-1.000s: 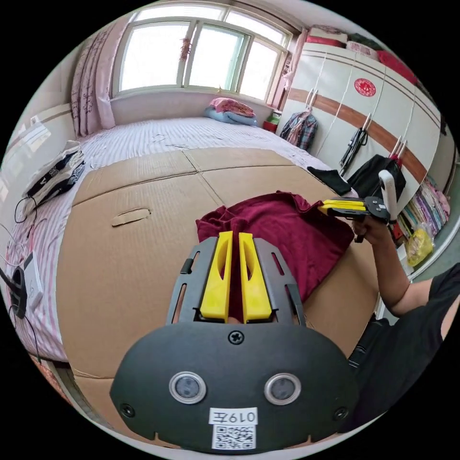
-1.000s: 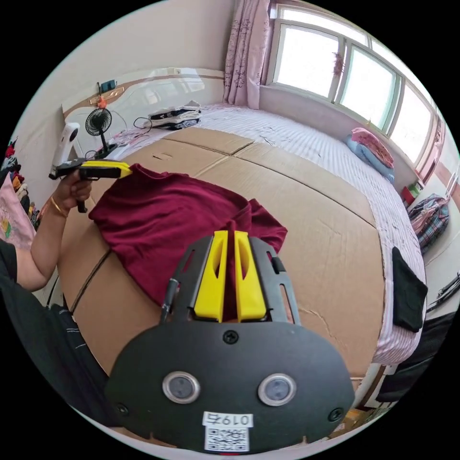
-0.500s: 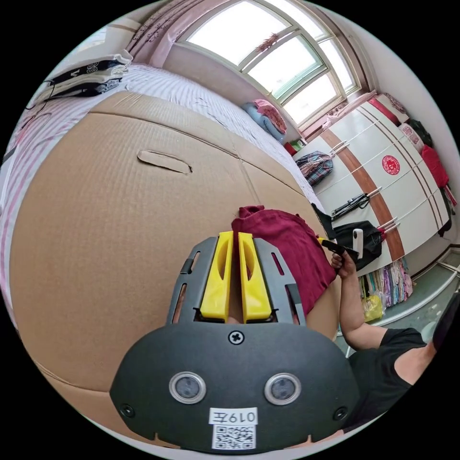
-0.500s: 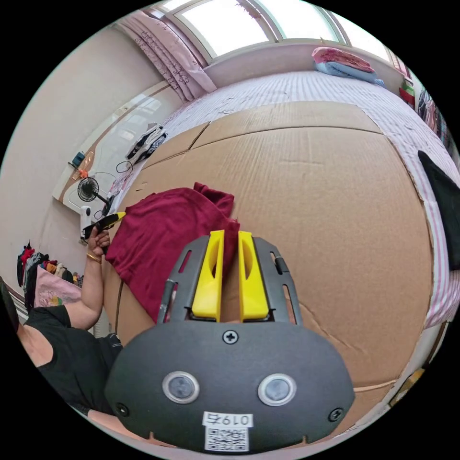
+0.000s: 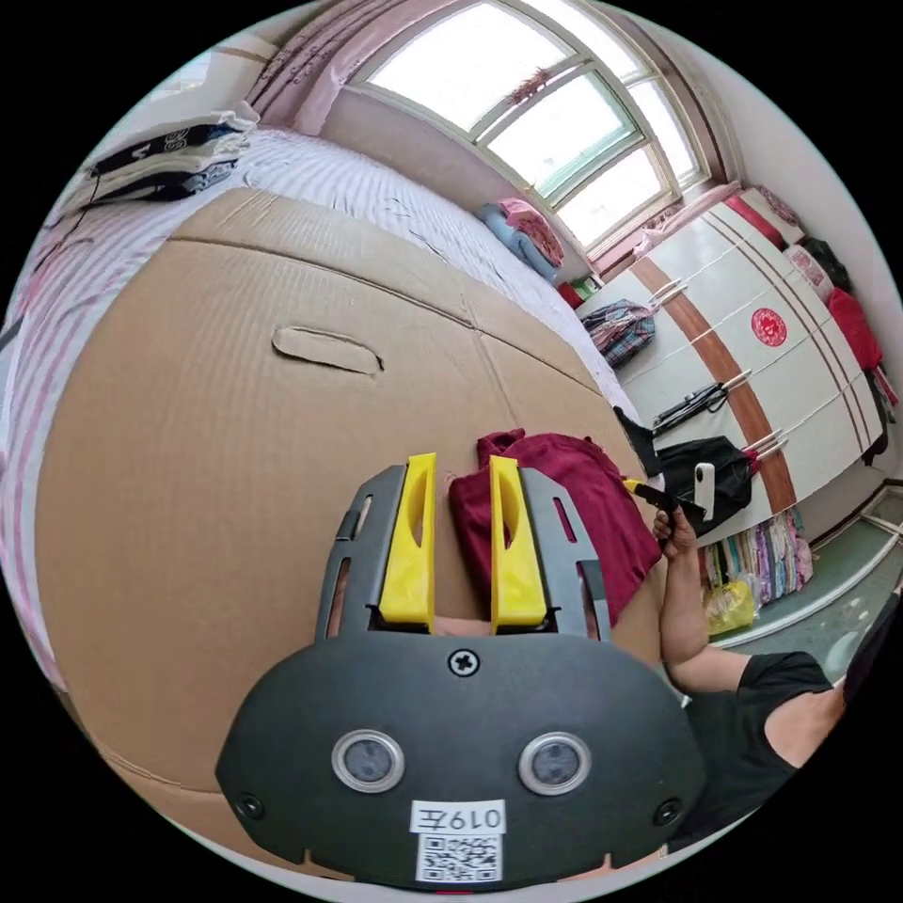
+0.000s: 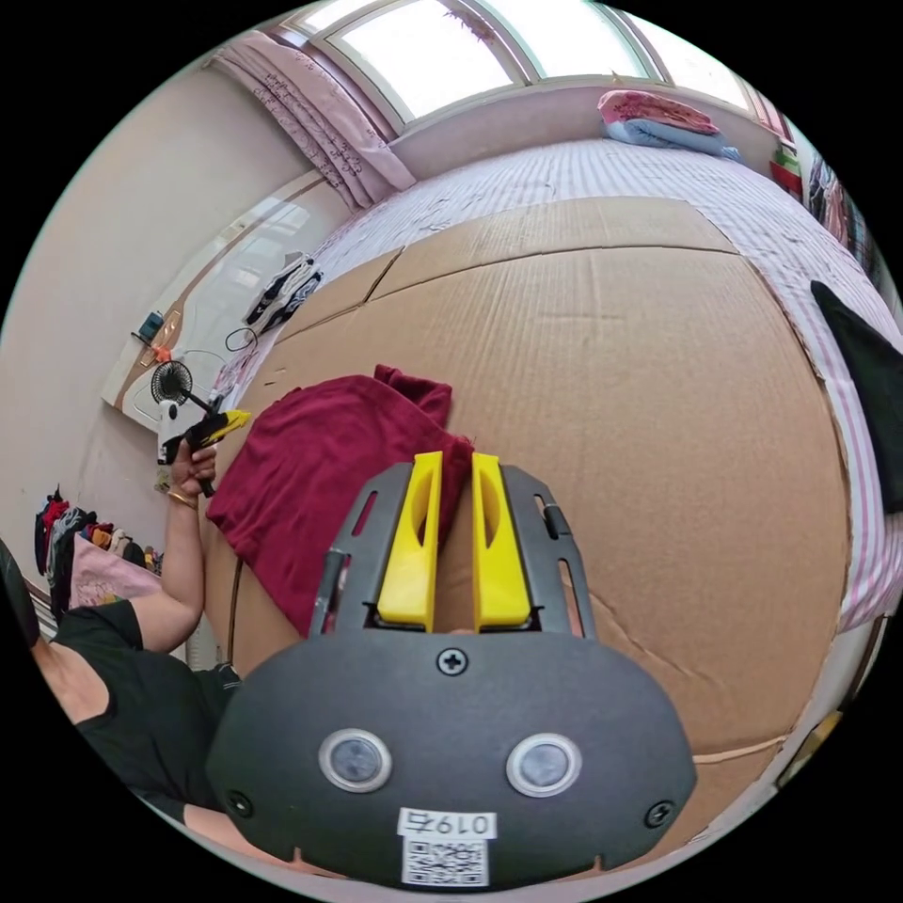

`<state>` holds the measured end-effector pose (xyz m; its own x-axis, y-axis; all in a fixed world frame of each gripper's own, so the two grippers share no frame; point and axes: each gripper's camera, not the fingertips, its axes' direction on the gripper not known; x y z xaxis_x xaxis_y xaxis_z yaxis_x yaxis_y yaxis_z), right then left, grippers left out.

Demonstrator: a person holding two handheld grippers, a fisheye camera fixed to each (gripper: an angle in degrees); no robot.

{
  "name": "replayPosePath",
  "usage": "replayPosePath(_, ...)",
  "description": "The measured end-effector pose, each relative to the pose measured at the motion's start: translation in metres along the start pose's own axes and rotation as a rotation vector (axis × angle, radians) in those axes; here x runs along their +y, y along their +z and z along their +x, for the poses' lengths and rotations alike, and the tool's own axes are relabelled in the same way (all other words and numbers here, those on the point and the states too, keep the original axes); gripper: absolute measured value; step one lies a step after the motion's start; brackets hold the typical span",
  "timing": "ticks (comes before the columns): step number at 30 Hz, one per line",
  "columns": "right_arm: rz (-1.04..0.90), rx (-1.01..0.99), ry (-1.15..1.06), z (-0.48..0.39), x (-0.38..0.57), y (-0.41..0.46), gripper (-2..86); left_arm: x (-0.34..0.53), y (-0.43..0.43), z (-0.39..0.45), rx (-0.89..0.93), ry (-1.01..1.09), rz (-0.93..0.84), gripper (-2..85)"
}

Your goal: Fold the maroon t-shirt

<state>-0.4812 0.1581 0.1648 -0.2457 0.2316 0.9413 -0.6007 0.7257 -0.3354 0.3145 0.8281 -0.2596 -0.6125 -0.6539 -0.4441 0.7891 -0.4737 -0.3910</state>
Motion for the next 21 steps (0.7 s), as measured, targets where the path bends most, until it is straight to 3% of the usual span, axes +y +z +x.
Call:
replayPosePath(4, 0.001, -0.001, 0.002, 0.005, -0.013, -0.012, 3.7, -0.008, 0.015, 0.005, -0.019, 0.073, -0.085, 6.7)
replayPosePath(12, 0.005, -0.021, 0.027, 0.017, -0.036, -0.024, 2.6, -0.007, 0.021, -0.019, 0.181, 0.018, -0.022, 2.6)
replayPosePath(21, 0.008, -0.036, 0.026, 0.015, -0.058, -0.022, 2.0, -0.014, 0.033, -0.001, 0.07, -0.03, -0.022, 1.4)
